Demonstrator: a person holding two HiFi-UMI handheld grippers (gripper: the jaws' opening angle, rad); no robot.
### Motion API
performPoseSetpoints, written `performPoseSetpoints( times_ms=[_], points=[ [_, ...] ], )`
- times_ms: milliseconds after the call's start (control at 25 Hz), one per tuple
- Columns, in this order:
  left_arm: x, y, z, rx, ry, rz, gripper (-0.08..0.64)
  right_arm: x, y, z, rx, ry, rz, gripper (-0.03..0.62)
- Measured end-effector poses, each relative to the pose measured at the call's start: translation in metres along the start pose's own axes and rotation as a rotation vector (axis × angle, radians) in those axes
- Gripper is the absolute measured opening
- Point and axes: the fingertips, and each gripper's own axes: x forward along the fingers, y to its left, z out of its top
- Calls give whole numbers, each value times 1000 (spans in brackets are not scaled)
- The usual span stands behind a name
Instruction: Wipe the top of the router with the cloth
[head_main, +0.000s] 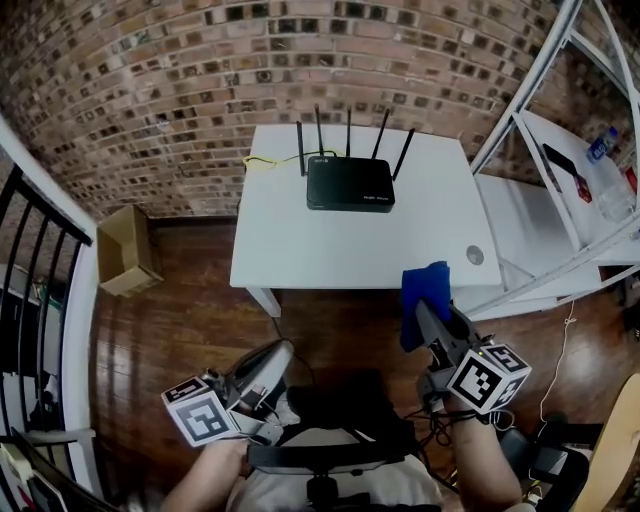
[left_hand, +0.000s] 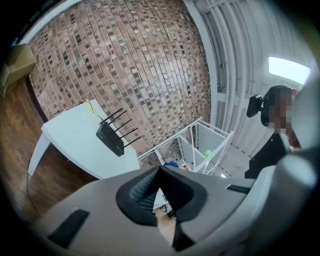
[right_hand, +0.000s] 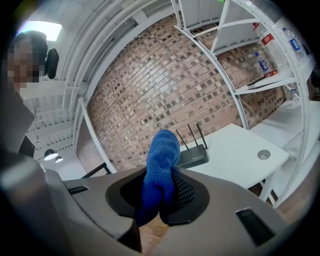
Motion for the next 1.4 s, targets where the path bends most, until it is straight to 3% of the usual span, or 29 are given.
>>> performPoseSetpoints(
  times_ms=[400,1000,1400],
  points=[
    [47,45,31,3,8,63,18,75,-43,11,30,28,26,109],
    [242,97,114,20,0,116,18,232,-154,113,10,91,121,109],
    [284,116,152,49,9,136,18,272,-186,135,25,105,88,109]
  ],
)
